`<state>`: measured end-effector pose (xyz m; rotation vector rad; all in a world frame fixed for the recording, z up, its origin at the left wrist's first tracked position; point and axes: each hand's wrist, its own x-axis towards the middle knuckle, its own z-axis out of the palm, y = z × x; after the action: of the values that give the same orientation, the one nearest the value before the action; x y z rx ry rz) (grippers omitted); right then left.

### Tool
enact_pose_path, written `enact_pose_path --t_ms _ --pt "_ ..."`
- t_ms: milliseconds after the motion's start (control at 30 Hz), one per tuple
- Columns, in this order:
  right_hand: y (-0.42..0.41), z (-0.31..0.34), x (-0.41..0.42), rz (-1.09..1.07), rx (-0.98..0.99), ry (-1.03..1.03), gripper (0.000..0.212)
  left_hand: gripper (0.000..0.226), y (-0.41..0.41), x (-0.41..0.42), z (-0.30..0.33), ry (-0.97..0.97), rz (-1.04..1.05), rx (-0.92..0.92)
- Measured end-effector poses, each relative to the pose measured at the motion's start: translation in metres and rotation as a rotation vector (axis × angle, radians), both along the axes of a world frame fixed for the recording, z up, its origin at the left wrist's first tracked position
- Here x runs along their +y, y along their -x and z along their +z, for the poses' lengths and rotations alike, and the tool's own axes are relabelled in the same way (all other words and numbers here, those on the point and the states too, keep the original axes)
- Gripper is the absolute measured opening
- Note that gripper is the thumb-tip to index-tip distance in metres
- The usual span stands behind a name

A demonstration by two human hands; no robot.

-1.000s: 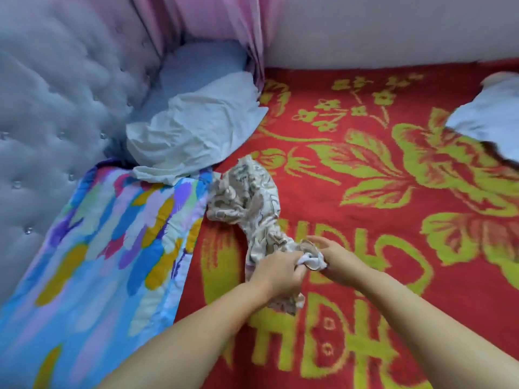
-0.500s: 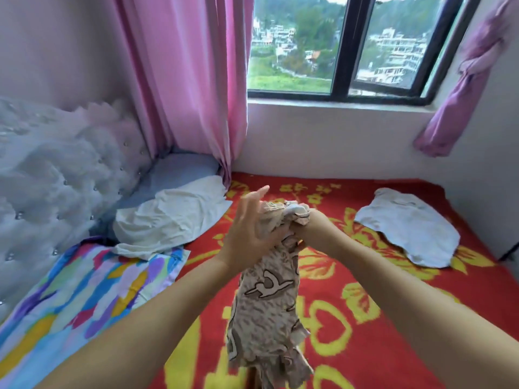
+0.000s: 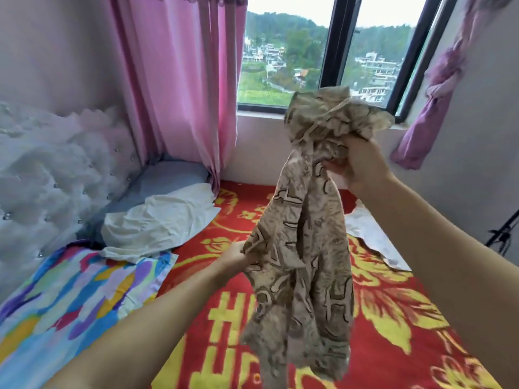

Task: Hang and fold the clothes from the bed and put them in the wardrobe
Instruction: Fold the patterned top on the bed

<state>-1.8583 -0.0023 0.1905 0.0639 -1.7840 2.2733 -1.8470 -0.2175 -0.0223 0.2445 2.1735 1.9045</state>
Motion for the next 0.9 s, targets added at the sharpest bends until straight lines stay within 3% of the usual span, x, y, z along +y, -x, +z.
enact_pose_path --t_ms 100,167,233,333,400,533,633,733,833,867,900 --pt "0.005 0.001 0.034 -0.200 -0.024 0.034 0.014 0.017 0.008 -0.015 0.013 0.023 0.162 0.097" --pt "0.006 -0.011 0.062 -0.320 -0.079 -0.059 0.011 0.022 0.010 -0.021 0.031 0.011 0.265 0.170" --pt "0.004 -0.032 0.086 -0.340 -0.163 -0.153 0.008 0.028 0.010 -0.020 0.057 0.013 0.285 0.258" --pt "0.001 -0.067 0.112 -0.392 -0.263 -0.073 0.023 0.029 0.010 -0.012 0.102 -0.014 0.260 0.356" --pt "-0.003 -0.077 0.119 -0.472 -0.313 -0.129 0.010 0.025 0.013 -0.008 0.132 -0.010 0.260 0.430" --pt "0.001 -0.080 0.122 -0.450 -0.304 -0.286 0.018 0.025 0.022 -0.006 0.177 0.007 0.249 0.483" --pt "0.005 -0.075 0.121 -0.402 -0.301 -0.332 0.009 0.032 0.027 -0.005 0.199 0.060 0.253 0.497" --pt "0.010 -0.072 0.124 -0.435 -0.313 -0.376 0.029 0.025 0.033 -0.005 0.213 0.140 0.267 0.522" --pt "0.004 -0.060 0.113 -0.287 -0.323 -0.434 0.025 0.019 0.032 -0.003 0.220 0.126 0.265 0.466" --pt "0.000 -0.054 0.103 -0.138 -0.322 -0.519 0.044 0.018 0.031 0.000 0.222 0.119 0.252 0.458" --pt "-0.004 -0.048 0.091 0.037 -0.308 -0.627 0.076 0.017 0.028 0.005 0.226 0.123 0.227 0.466"
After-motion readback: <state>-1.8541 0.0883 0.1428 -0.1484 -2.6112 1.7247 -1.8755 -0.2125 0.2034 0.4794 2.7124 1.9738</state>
